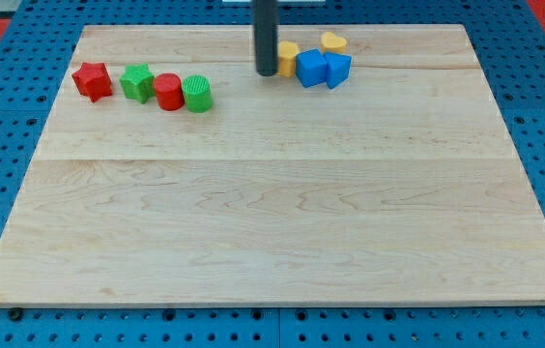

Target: Push the yellow hexagon right to the yellow heart

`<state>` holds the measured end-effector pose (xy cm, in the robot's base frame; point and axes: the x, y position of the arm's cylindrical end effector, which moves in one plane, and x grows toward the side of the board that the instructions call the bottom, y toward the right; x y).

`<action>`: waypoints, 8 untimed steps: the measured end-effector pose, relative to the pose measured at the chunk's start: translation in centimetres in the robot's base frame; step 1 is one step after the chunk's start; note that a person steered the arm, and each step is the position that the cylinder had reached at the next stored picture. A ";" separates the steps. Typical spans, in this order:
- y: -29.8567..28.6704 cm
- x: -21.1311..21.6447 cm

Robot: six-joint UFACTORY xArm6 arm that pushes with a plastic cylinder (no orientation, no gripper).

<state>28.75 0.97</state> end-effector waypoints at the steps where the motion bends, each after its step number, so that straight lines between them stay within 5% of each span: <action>1: 1.0 -4.0; 4: -5.7 -9.4; 6: 7.1 -6.7; 8: 11.4 -8.7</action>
<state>20.06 12.39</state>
